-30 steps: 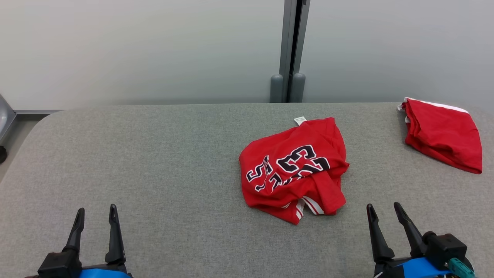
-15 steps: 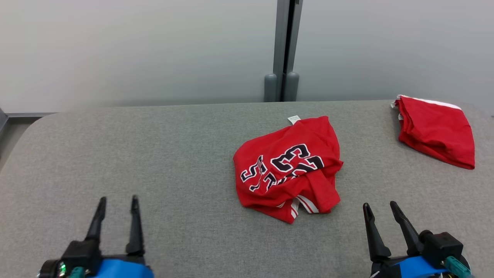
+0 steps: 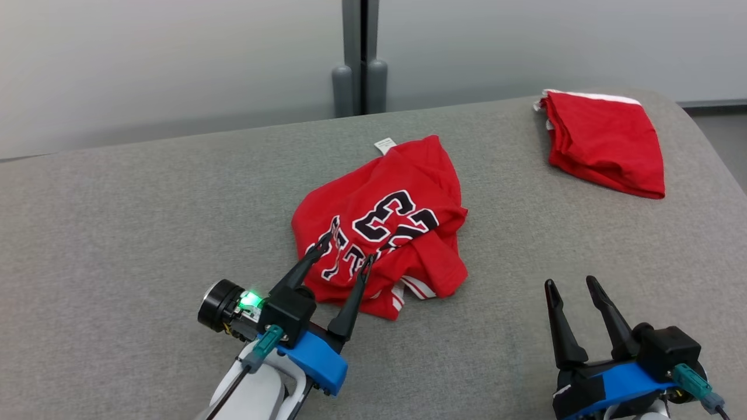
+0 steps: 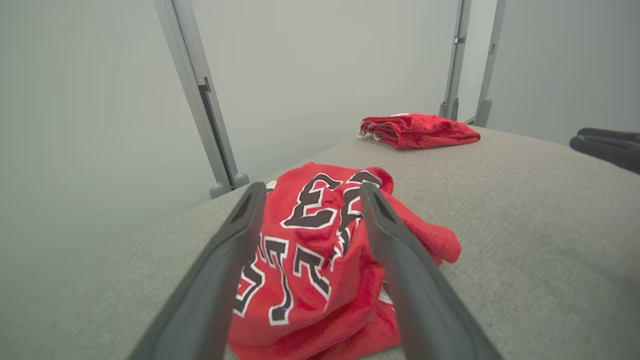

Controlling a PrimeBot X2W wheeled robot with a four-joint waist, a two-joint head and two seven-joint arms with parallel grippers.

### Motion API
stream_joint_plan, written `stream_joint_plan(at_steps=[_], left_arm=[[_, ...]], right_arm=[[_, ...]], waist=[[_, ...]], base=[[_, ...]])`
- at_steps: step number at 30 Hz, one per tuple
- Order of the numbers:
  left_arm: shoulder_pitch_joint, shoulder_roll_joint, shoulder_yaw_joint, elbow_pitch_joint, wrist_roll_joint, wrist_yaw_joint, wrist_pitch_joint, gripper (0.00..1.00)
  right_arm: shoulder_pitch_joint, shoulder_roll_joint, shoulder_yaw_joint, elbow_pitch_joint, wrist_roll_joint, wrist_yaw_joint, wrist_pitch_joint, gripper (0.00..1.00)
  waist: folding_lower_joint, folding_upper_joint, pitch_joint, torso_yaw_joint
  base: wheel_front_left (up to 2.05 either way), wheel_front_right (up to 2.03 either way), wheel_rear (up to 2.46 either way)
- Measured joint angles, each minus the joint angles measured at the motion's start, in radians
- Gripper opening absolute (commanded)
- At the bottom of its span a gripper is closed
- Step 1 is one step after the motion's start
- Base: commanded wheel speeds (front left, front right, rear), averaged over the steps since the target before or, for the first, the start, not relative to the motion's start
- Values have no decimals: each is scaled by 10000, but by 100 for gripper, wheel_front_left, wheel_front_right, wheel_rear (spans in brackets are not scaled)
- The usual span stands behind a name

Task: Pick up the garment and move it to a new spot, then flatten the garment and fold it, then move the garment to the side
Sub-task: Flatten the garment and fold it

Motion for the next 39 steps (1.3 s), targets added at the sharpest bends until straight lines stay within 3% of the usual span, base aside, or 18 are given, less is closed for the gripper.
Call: stream_joint_plan(at_steps=[6,10,18,19,20,27,39], left_arm=[[-887,353,-1636,1858,-420,-2,2,100],[-1383,418,-2236,3039,-771,-2,0,100],[-2324,38,-3331,5204,-1616,-2,73,100],[-2400,0,-3461,5367,-1762,0,67,44],[-2445,-40,-3507,5482,-1891,0,58,0],[-2632,251,-3118,5037,-2422,23,15,0],[-1205,2968,-1523,2416,-2408,763,12,0]], right_arm=[[-152,0,-111,-69,173,0,0,100],[-250,-4,-111,-111,270,0,0,100],[-366,-2,-146,-148,339,0,0,100],[-366,-4,-167,-146,339,0,0,100],[-364,-4,-207,-142,339,0,0,100],[-293,-4,-441,-105,288,0,0,100],[-188,0,-389,-58,151,0,0,100]], waist=[[0,1,467,-657],[0,1,754,-1010],[-2,0,1021,-1363],[-2,0,1010,-1359],[-2,0,982,-1339],[-2,1,567,-654],[-3,0,174,574]], base=[[0,0,0],[0,0,0],[0,0,0],[0,0,0],[0,0,0],[0,0,0],[0,0,0]])
